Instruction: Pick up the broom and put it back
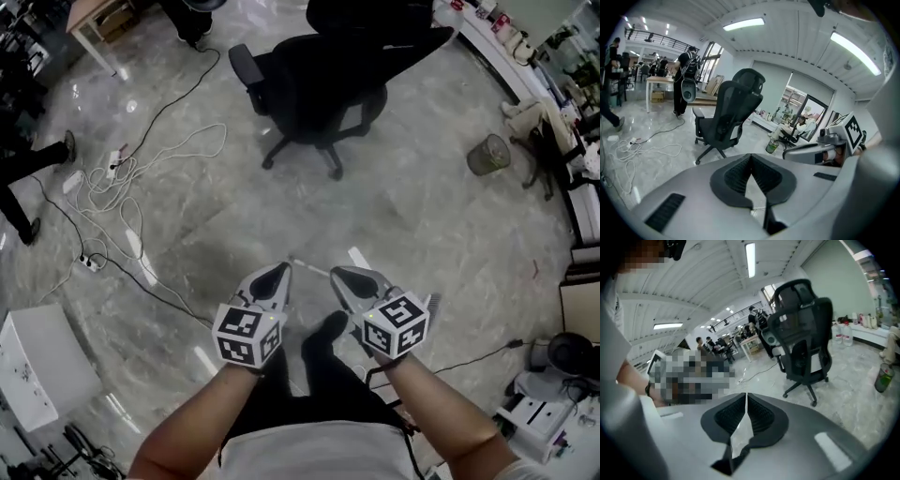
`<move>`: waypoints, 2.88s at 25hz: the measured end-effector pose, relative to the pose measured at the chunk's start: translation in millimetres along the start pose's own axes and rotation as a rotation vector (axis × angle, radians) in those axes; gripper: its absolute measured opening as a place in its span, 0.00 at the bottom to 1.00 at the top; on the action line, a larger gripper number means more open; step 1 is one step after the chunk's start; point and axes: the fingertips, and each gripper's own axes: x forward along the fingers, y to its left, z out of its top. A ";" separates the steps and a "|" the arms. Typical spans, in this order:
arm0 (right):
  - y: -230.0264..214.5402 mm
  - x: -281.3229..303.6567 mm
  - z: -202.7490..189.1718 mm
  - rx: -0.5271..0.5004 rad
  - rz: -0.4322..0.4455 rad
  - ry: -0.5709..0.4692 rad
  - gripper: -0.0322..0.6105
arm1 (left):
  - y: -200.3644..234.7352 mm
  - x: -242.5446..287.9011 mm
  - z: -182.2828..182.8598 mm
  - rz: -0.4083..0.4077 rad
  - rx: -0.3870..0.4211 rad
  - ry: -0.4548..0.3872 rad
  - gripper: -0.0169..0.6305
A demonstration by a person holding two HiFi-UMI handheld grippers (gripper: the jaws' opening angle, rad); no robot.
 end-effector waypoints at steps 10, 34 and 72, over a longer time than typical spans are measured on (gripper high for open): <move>-82.3 228.9 -203.0 -0.175 0.124 0.357 0.16 | 146.3 126.7 -153.6 0.018 -0.135 0.097 0.04; -321.6 543.8 -660.8 -0.469 -0.026 0.862 0.27 | 368.6 305.8 -504.1 0.112 -0.272 0.314 0.04; -142.2 62.9 -88.9 -0.510 -0.188 0.237 0.18 | 12.0 112.6 -8.9 -0.023 0.041 0.109 0.04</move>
